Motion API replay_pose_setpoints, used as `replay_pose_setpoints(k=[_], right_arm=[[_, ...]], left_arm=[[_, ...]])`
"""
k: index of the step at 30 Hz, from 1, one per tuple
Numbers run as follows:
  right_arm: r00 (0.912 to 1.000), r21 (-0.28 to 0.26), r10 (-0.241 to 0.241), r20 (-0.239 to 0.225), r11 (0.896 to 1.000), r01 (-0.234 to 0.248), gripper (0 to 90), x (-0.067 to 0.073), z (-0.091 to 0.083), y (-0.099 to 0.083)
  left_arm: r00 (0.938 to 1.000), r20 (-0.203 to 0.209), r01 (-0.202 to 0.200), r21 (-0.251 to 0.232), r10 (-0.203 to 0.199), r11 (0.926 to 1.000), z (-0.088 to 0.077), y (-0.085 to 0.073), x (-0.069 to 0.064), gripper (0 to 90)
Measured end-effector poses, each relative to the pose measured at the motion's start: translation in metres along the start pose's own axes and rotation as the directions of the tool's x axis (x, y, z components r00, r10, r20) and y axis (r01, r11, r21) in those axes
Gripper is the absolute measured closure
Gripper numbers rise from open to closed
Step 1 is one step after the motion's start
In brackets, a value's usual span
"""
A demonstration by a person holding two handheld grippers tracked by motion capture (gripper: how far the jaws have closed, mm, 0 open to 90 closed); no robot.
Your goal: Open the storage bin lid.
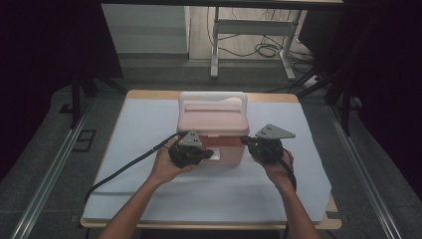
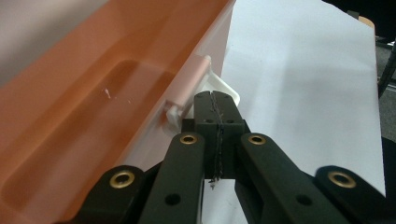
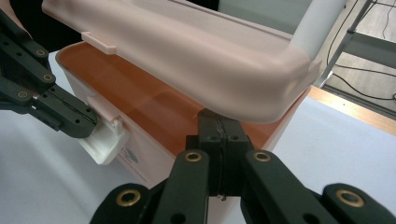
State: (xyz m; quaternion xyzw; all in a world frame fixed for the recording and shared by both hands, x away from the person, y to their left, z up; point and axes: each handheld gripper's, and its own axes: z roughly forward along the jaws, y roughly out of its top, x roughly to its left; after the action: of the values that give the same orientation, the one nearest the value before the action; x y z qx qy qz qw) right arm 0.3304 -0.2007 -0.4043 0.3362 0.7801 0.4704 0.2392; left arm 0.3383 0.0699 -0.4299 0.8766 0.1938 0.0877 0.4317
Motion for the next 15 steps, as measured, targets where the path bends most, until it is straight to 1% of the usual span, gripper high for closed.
replay_pose_setpoints(k=[8,15], right_arm=[[1.0000,-0.005,-0.005,0.003,1.000,0.005,90.0,-0.002,-0.002,0.007],[0.9999,-0.006,-0.009,0.005,1.000,0.009,90.0,-0.006,-0.002,0.015]], left_arm=[[1.0000,-0.005,-0.006,0.001,0.006,1.0000,0.000,0.000,0.000,90.0],[1.0000,0.005,0.000,0.004,0.000,1.0000,0.000,0.000,0.001,90.0]])
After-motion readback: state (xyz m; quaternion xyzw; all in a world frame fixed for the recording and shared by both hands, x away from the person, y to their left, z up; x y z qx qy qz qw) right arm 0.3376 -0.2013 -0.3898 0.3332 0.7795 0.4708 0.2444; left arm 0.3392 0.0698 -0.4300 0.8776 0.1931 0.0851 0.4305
